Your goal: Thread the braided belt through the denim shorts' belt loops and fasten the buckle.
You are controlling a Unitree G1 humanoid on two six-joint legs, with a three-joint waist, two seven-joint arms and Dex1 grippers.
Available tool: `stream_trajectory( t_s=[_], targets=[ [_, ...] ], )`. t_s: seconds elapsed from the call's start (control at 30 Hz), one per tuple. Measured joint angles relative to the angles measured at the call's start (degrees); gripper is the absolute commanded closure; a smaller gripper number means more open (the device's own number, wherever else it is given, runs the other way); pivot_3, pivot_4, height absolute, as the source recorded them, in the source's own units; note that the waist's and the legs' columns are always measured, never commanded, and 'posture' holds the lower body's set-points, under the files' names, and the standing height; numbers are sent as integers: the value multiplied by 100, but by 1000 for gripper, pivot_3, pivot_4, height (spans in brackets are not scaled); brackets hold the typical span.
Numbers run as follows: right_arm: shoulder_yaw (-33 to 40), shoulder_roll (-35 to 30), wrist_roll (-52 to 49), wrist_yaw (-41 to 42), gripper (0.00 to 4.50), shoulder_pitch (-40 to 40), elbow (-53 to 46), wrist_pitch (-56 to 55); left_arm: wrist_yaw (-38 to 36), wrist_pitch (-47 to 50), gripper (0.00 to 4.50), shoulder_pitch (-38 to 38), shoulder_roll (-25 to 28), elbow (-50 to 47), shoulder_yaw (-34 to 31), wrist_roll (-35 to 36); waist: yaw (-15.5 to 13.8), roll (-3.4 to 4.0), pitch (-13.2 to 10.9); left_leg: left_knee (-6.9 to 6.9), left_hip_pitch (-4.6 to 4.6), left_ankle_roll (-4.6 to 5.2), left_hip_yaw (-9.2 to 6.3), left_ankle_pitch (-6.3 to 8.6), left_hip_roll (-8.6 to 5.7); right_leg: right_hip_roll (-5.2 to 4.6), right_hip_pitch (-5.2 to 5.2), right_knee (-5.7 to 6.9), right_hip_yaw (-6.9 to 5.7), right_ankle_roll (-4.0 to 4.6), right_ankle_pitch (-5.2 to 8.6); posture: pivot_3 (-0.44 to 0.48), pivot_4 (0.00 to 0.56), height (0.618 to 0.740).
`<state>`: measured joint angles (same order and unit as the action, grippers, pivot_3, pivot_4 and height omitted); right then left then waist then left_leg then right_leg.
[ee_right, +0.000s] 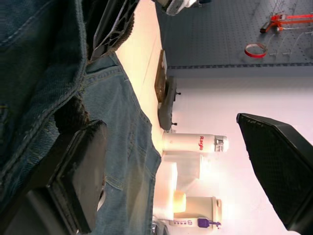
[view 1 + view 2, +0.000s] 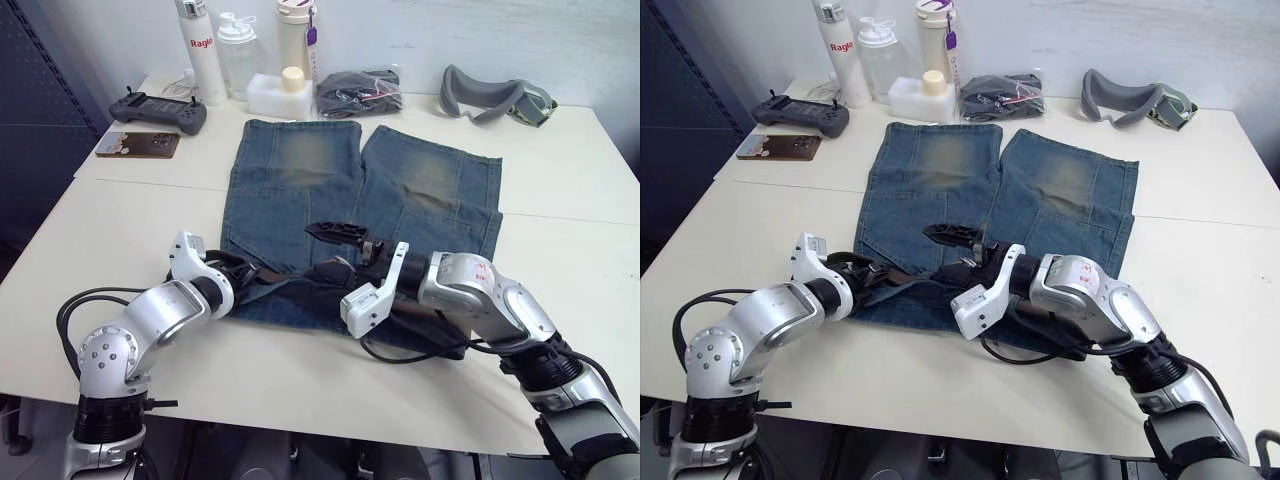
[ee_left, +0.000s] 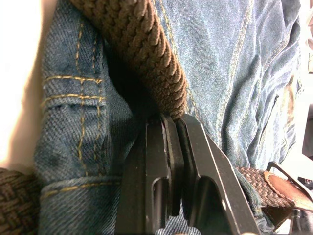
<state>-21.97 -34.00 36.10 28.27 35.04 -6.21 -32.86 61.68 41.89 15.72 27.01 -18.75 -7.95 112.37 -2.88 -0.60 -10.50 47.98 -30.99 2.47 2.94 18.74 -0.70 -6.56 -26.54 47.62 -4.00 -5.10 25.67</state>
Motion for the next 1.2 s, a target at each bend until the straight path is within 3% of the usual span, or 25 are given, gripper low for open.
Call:
stream_trajectory(
  t_s=[0.27, 0.37, 0.83, 0.93, 1.13, 1.2],
  targets=[
    [-31, -14, -207, 464, 0, 53, 137, -12, 8, -137, 4473, -71, -4, -70, 46, -1, -3, 0, 0, 0, -1, 1, -1, 0, 0, 0, 0, 0, 0, 1, 0, 0, 150, 656],
    [-31, -51, -380, 771, 835, 40, 136, 191, 7, -179, 4500, -74, -4, -76, 79, -1, -7, 0, 0, 0, -1, 2, -2, -1, -1, -1, 0, -1, 0, 1, 0, 0, 150, 656],
    [-29, -215, -701, 1596, 835, 6, -87, 797, -8, -267, 4500, -104, 1, -79, 171, -2, -16, -1, 1, 0, -2, 7, -5, -3, -7, -8, 2, -1, -3, 1, 0, 0, 150, 656],
    [-29, -222, -698, 1604, 1536, 5, -93, 764, -10, -296, 4500, -104, 1, -79, 186, -2, -16, -1, 1, 0, -2, 7, -5, -3, -7, -8, 2, -1, -3, 1, 0, 0, 150, 656],
    [-29, -260, -702, 1550, 4433, 5, -96, 511, -18, -329, 4500, -104, 11, -79, 216, -2, -15, -1, 1, 0, -2, 7, -5, -4, -7, -8, 2, -1, -3, 1, 0, 0, 150, 656],
    [-29, -303, -709, 1545, 4433, 5, -98, 409, -27, -330, 4500, -104, 25, -79, 218, -2, -13, -1, 1, 0, -2, 7, -5, -4, -7, -8, 2, -1, -3, 1, 0, 0, 150, 656]
  ],
)
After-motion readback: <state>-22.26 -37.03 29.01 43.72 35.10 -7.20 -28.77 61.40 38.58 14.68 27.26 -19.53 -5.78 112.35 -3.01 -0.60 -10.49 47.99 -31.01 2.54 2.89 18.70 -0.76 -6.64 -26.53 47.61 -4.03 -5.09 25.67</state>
